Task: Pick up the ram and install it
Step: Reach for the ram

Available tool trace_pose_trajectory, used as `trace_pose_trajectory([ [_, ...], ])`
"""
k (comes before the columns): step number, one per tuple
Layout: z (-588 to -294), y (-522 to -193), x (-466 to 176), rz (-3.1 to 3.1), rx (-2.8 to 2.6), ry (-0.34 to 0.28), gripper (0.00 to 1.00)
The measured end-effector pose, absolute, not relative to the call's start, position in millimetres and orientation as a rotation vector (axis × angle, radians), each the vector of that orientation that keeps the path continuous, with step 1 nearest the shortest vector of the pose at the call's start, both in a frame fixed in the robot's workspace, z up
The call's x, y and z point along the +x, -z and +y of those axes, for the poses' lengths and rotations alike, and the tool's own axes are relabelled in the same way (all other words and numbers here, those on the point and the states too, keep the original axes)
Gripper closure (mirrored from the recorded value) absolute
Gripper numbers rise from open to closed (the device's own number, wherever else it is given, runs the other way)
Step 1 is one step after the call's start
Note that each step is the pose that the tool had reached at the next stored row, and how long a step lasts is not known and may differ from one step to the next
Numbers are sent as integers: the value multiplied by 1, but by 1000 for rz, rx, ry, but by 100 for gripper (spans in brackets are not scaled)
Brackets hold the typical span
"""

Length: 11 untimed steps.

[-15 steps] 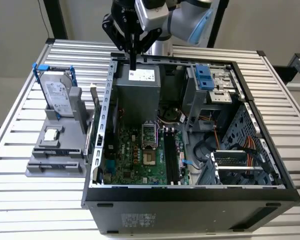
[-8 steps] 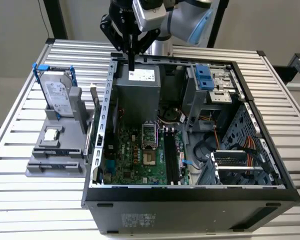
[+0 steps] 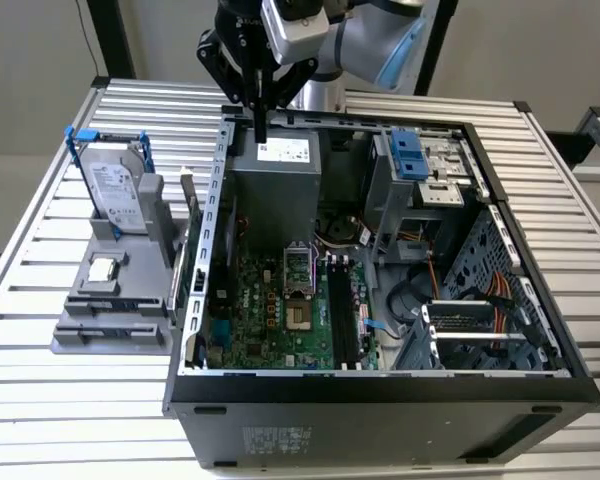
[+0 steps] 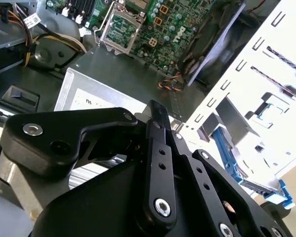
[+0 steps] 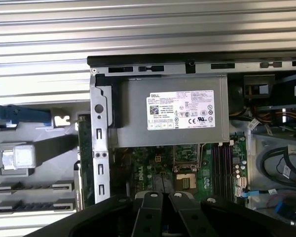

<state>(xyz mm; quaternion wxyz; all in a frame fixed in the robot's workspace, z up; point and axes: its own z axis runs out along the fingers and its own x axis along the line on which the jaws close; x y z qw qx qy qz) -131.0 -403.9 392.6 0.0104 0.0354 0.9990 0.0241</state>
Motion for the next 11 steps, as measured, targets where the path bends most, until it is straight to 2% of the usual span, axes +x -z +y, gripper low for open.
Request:
trace_pose_trajectory([
  [11,-405,-393,-135,3118,110,-75,100],
])
